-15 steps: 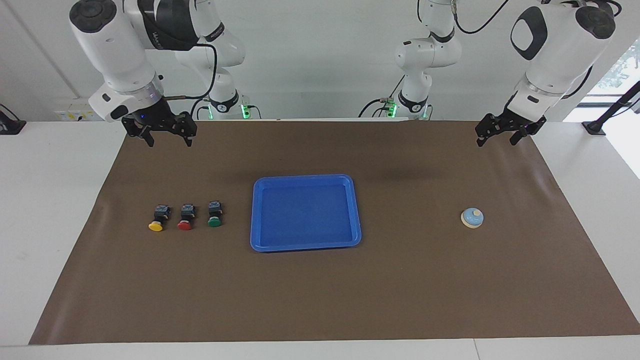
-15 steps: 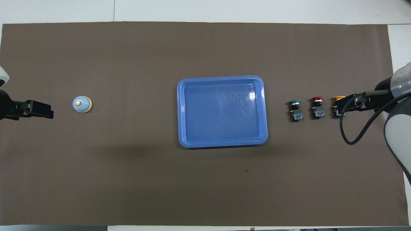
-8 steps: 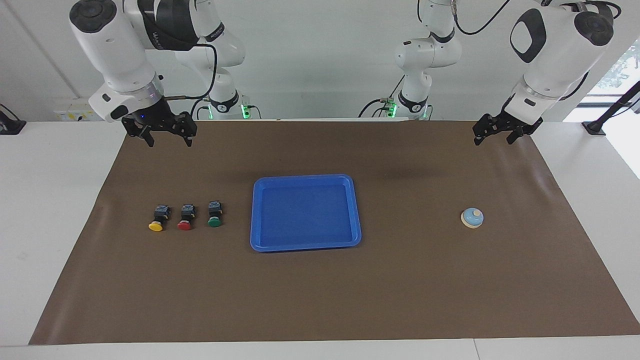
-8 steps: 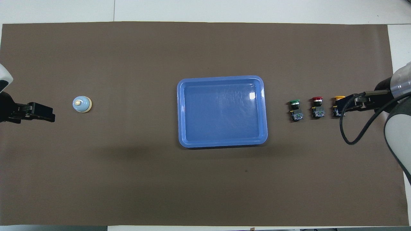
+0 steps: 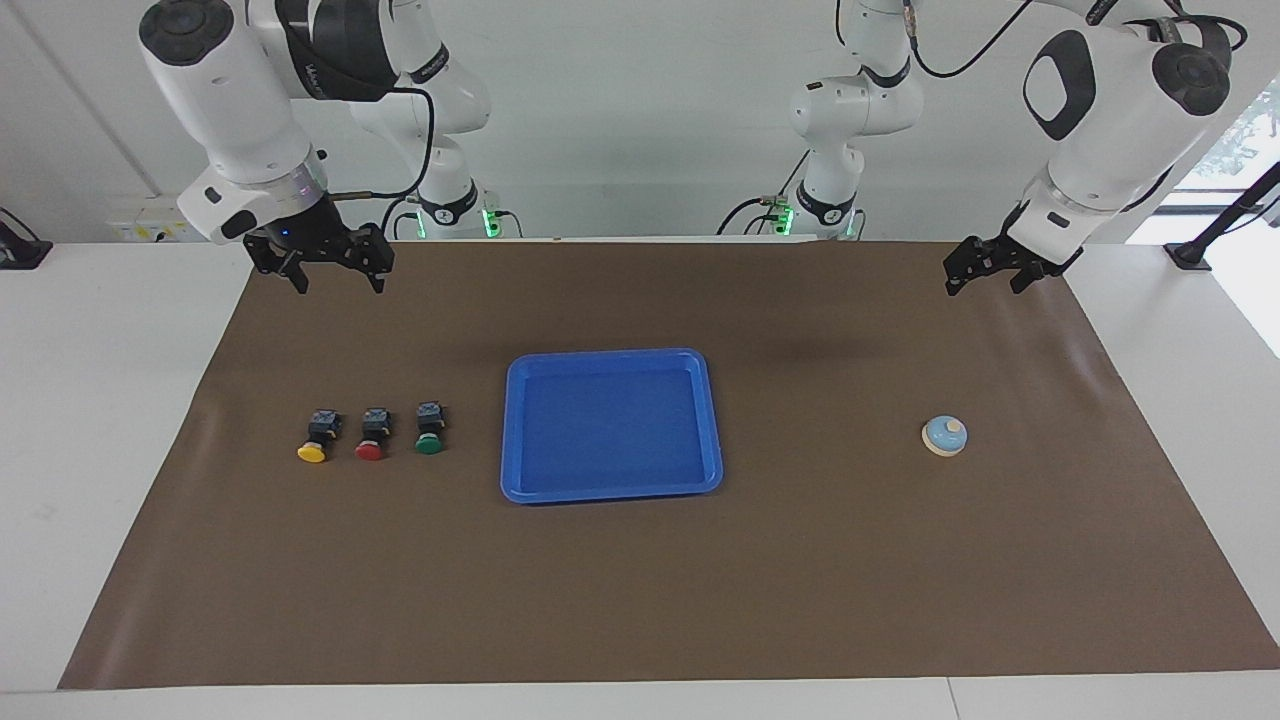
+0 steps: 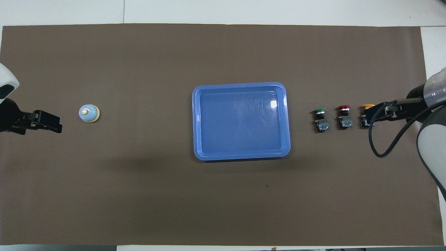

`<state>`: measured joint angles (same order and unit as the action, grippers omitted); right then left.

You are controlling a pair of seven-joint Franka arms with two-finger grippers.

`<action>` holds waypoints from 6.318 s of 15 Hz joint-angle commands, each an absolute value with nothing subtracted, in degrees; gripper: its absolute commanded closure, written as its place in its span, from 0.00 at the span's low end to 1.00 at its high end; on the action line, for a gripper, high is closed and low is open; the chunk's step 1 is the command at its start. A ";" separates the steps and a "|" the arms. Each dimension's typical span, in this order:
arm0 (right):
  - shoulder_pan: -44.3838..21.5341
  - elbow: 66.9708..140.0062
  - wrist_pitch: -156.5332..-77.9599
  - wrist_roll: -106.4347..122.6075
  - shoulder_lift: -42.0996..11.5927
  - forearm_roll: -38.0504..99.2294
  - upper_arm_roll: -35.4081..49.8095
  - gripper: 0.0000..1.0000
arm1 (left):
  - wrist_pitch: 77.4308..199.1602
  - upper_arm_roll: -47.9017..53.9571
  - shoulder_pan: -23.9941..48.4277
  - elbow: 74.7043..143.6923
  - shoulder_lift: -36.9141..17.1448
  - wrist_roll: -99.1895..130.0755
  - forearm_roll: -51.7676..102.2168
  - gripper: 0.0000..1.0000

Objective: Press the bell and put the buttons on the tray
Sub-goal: 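Lift the left gripper off the bell and draw it back, then grasp the yellow-capped button with the right gripper, then carry the yellow button into the blue tray and release it, then grasp the red-capped button with the right gripper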

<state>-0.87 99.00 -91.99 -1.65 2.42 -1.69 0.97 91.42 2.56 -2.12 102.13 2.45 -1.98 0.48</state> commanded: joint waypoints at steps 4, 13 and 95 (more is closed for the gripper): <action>0.18 99.58 -91.32 -0.88 3.16 -1.93 1.58 0.00 | 88.69 2.46 -1.50 99.85 1.41 -1.32 -0.26 0.00; 2.02 99.58 -87.89 0.08 3.34 -1.76 1.49 0.00 | 88.16 2.37 1.14 98.53 0.97 -1.06 0.17 0.00; 6.32 109.24 -119.00 3.68 -15.65 -2.46 5.19 0.00 | 88.68 1.93 0.97 99.05 4.04 -0.53 0.00 0.00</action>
